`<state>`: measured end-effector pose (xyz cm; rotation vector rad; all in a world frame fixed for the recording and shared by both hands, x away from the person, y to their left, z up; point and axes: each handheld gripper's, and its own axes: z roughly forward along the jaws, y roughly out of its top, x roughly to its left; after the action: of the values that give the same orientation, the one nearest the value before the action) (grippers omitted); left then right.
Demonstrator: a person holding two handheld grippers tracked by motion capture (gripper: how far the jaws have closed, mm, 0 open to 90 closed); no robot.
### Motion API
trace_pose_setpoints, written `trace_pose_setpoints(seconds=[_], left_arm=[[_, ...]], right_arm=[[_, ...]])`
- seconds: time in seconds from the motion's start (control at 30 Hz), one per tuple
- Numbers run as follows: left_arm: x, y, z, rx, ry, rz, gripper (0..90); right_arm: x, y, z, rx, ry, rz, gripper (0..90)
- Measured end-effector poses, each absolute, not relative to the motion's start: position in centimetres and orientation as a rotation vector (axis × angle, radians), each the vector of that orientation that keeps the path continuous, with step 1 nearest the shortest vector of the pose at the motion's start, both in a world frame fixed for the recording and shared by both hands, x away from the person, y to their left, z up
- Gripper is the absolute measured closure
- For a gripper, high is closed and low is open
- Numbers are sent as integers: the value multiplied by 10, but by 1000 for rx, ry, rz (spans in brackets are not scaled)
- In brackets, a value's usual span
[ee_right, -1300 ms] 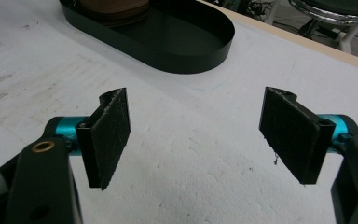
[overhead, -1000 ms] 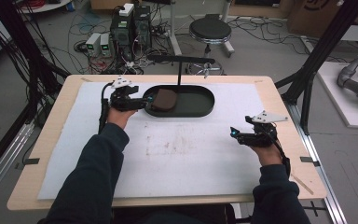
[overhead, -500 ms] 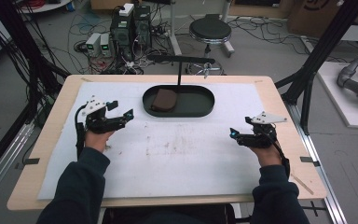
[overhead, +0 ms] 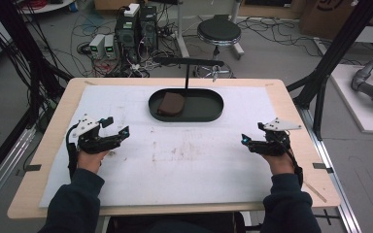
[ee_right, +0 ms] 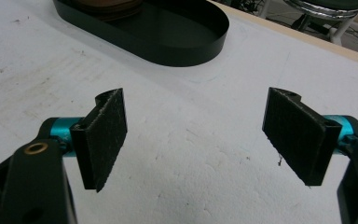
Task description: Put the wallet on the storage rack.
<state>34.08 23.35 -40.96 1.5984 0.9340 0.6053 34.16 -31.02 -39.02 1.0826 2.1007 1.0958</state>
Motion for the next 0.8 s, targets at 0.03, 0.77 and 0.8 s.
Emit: trace_pose_setpoints(seconds=[0.03,0.77,0.8], left_arm=[[340,234,-409,1596,933,612,223],[339,240,-417,1604,966,607,224],[340,240,-417,1605,964,608,224]], right_arm=[[341,-310,-390,1083,2099,1099,222],[340,-309,-393,1064,2093,1087,223],[340,-310,-393,1063,2095,1083,223]])
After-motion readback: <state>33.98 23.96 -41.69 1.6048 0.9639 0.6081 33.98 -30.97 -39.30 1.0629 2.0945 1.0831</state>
